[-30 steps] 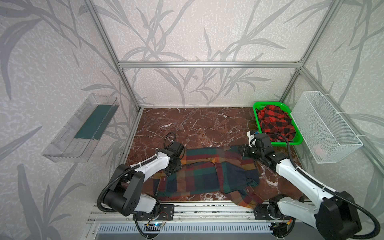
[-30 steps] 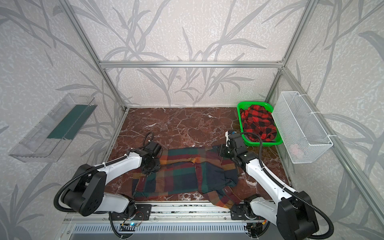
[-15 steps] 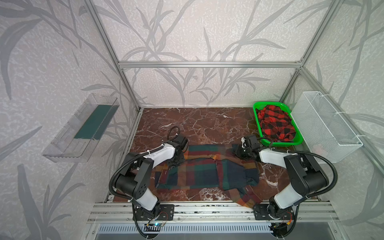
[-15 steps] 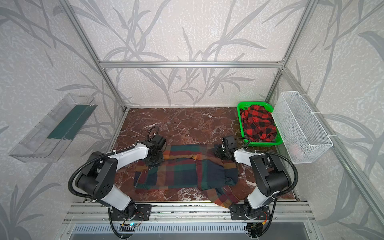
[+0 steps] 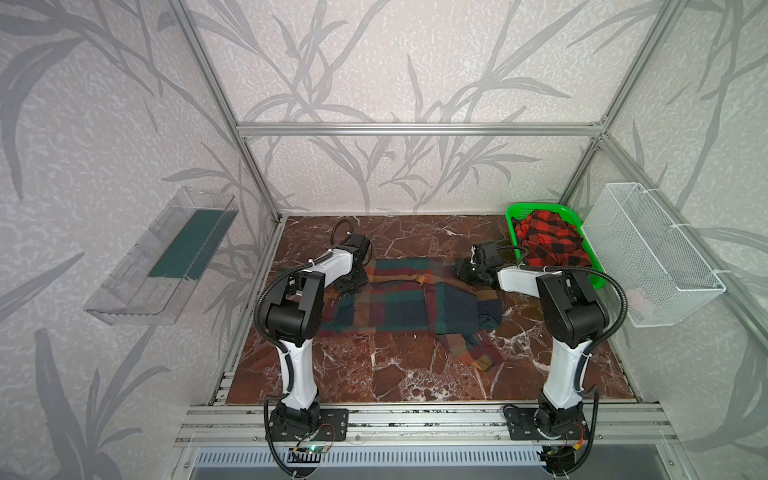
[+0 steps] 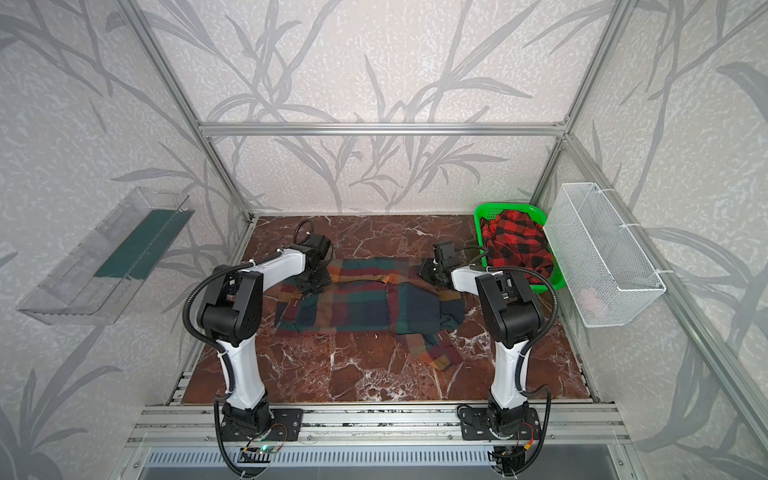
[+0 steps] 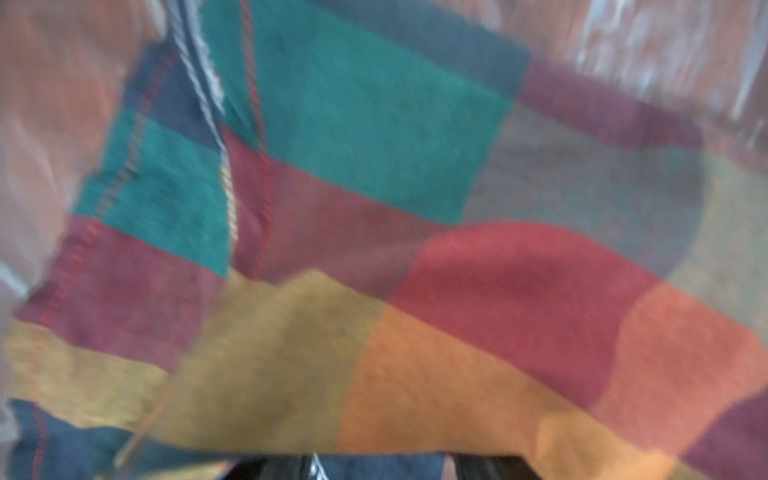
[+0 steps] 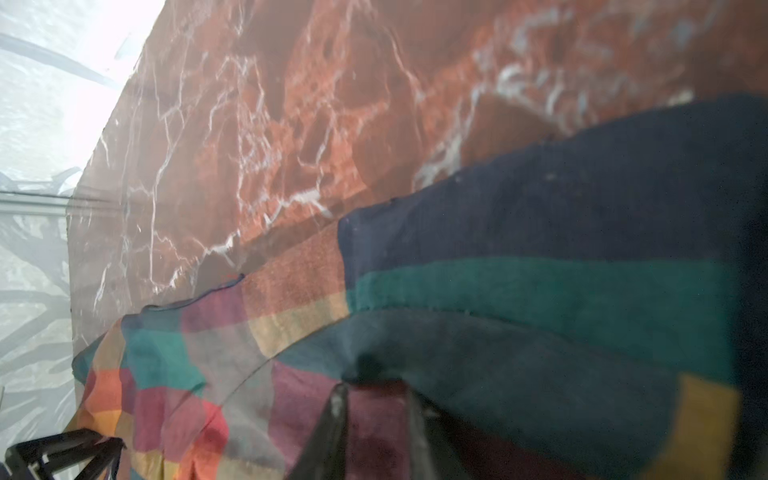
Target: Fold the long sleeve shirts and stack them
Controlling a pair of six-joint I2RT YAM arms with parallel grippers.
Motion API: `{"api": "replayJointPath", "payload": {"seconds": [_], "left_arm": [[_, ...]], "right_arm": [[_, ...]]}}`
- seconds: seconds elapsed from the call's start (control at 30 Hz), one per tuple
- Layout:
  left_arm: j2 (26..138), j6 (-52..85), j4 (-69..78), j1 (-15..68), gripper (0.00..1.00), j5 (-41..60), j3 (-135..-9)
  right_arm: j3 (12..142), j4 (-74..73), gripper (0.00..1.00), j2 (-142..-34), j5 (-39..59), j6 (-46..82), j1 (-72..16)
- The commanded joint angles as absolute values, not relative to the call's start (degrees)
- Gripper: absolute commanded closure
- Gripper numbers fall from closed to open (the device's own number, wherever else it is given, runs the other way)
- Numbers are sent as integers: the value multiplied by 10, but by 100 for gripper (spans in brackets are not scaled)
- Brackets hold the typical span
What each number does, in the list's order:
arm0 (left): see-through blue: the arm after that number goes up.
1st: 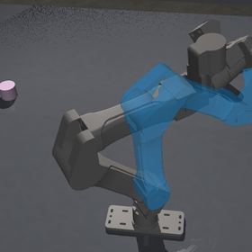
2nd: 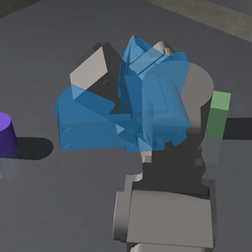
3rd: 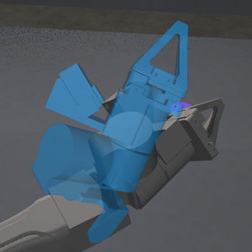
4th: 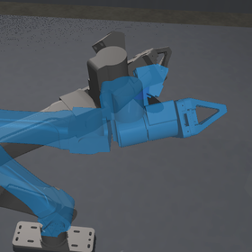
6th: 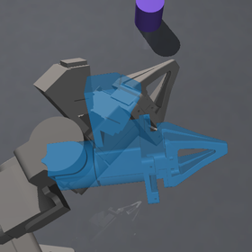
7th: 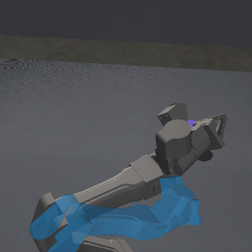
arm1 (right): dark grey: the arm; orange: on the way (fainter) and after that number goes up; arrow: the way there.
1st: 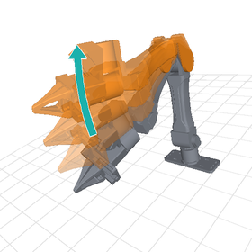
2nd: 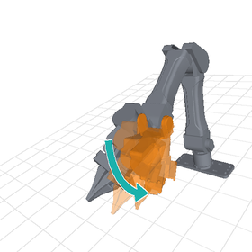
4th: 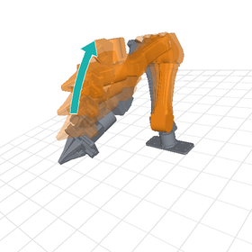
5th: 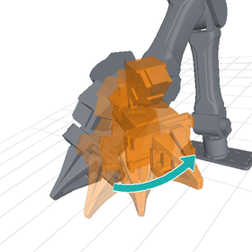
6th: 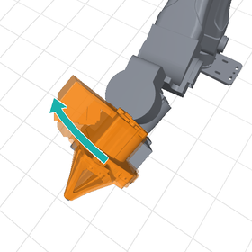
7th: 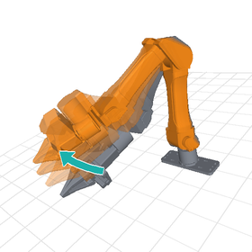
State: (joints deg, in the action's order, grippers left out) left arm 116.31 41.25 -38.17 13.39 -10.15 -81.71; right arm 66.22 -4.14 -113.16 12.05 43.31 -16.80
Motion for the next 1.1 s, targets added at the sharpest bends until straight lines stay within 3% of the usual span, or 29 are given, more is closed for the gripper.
{"api": "replayJointPath", "payload": {"seconds": [0.0,0.13,0.2,0.23,0.4,0.53,0.7,1.07], "left_arm": [[1169,369,-459,138,41,-122,-891],[1108,364,-478,143,24,-120,-882],[1071,365,-477,144,12,-98,-856],[1052,366,-480,145,11,-82,-845],[967,357,-515,149,9,-28,-803],[880,336,-521,146,1,-44,-742],[768,305,-466,142,1,-60,-638],[702,286,-437,141,1,-55,-584]], "right_arm": [[702,48,61,-1076,84,383,-167],[633,81,36,-943,36,372,-165],[589,98,30,-886,36,369,-165],[567,114,28,-859,35,370,-164],[474,212,26,-733,59,391,-174],[396,267,26,-616,50,414,-210],[304,322,26,-474,24,482,-284],[203,339,29,-388,51,574,-330]]}}
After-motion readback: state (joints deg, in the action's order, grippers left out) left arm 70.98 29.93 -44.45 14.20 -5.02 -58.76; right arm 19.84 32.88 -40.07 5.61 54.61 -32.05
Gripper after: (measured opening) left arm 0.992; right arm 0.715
